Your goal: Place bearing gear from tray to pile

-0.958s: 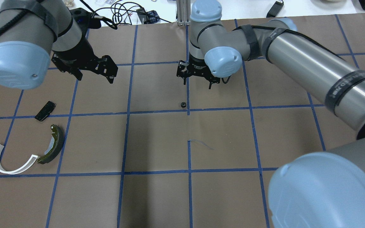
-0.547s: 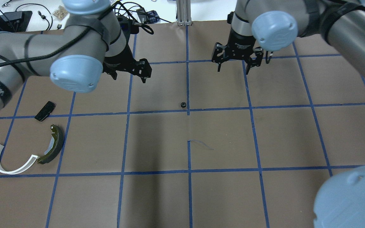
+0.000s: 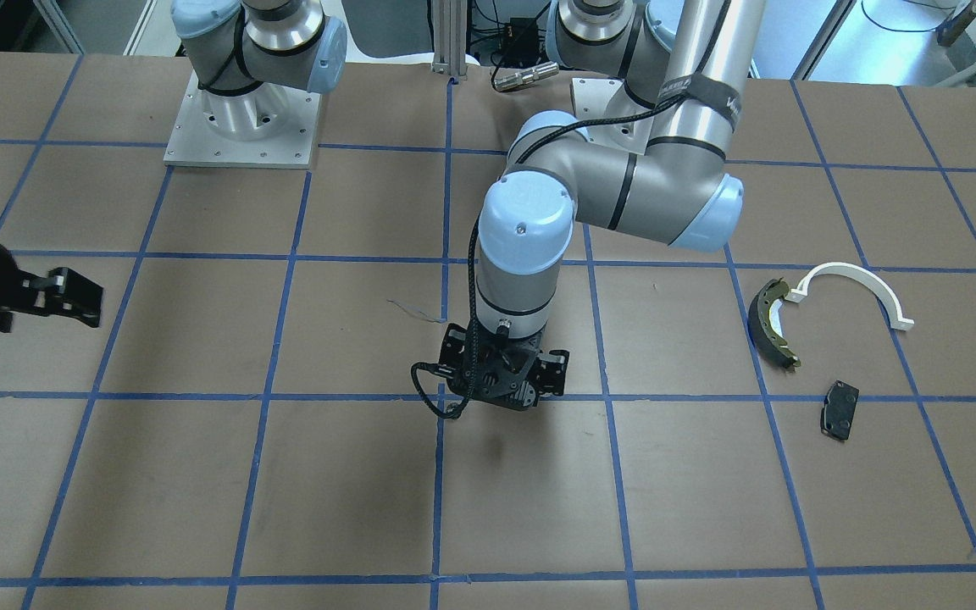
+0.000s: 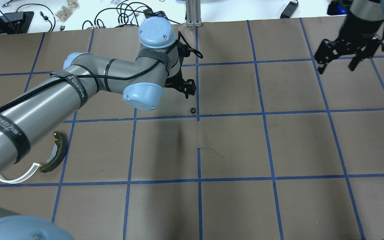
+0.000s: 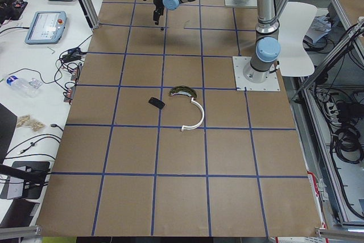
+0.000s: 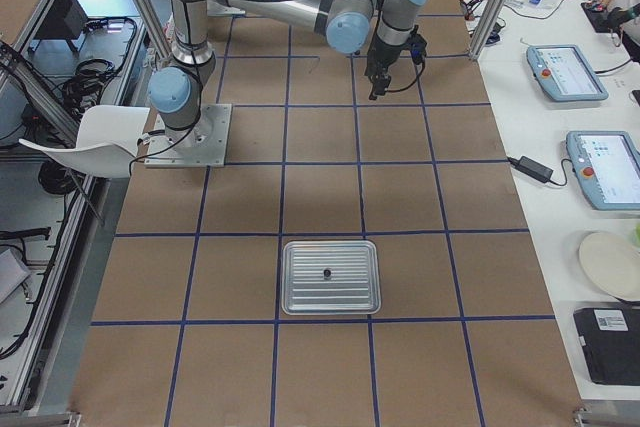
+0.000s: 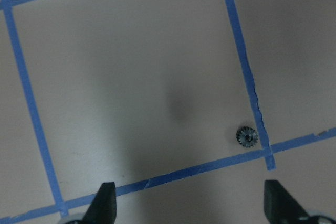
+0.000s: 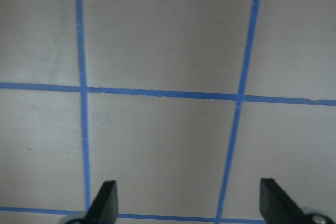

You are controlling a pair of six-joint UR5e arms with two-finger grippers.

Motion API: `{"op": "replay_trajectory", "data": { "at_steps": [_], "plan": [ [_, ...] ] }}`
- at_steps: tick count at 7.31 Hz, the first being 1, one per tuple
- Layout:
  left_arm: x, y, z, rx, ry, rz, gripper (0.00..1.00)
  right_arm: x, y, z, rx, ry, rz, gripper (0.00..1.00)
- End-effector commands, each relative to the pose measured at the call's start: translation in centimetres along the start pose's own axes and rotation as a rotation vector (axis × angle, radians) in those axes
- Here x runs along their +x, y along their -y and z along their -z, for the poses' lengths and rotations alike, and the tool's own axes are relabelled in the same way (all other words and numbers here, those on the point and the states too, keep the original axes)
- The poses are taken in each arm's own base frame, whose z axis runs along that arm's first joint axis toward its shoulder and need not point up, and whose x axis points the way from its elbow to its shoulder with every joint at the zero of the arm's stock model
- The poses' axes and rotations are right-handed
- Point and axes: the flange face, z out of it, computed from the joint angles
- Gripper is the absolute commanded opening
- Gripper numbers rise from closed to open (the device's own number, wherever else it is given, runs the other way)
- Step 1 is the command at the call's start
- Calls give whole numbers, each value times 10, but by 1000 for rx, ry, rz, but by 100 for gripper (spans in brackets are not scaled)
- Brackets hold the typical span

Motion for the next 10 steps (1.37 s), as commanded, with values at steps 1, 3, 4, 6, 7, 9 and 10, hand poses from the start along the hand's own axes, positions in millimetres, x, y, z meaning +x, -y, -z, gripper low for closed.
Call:
{"op": "replay_trajectory", "data": {
  "at_steps": [1,3,4,6,7,9,10],
  "plan": [
    [25,11,-43,-16,-13,-24,100,171,-61,-27,63,-15,149,95],
    [31,12,-68,-52,-46,-27,99,263,-99,-95,131,-101,241,95],
    [32,11,-77,-69,-47,-26,97,294,-120,-139,147,-147,318,94],
    [33,10,-87,-85,-46,-15,93,338,-145,-200,159,-133,312,90],
    [33,9,-90,-95,-45,-14,68,353,-150,-211,183,-110,307,90],
    [33,9,-94,-103,-43,-14,34,362,-145,-220,182,-103,315,85],
    [34,9,-93,-101,-42,-17,16,371,-141,-225,179,-100,283,84]
  ]
}}
